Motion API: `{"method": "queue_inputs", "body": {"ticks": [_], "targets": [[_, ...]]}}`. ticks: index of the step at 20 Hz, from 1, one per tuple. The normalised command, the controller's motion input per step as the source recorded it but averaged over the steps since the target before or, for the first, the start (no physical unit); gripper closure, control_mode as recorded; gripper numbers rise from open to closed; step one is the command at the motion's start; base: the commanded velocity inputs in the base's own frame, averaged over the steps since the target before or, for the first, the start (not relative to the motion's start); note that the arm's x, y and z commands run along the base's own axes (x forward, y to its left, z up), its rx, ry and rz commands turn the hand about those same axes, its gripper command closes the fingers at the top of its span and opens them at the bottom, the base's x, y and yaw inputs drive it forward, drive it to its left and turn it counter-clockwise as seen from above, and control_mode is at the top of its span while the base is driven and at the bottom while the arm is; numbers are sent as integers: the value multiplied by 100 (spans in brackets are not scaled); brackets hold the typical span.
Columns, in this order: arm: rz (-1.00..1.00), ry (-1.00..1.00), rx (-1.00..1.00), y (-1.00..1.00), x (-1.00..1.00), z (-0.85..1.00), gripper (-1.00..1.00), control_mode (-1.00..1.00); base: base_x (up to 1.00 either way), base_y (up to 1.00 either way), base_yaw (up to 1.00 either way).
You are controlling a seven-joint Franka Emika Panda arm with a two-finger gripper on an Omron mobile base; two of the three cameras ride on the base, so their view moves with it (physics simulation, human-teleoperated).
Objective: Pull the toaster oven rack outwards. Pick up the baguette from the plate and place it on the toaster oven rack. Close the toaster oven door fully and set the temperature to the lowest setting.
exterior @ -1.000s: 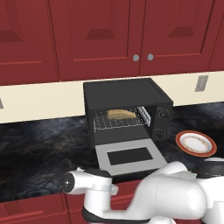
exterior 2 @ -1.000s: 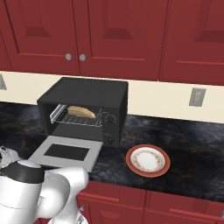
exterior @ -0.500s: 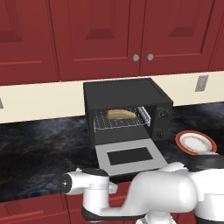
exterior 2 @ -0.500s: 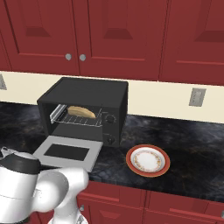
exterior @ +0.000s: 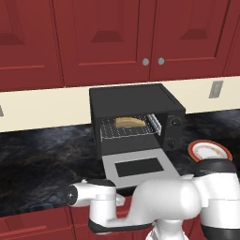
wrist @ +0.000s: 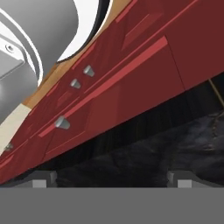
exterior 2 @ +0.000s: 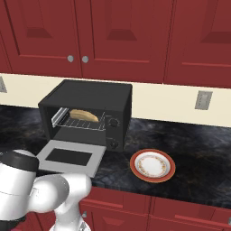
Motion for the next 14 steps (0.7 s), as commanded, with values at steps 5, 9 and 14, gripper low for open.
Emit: {"method": "queue_inputs", "body": {"ticks": [5,9,14], "targets": [[0,0,-1,0,8,-22,-100,-100,0,0,0],[0,0,-1,0,4,-17,-100,-100,0,0,0],[0,0,-3,0,1,-10,-100,-100,0,0,0]]}}
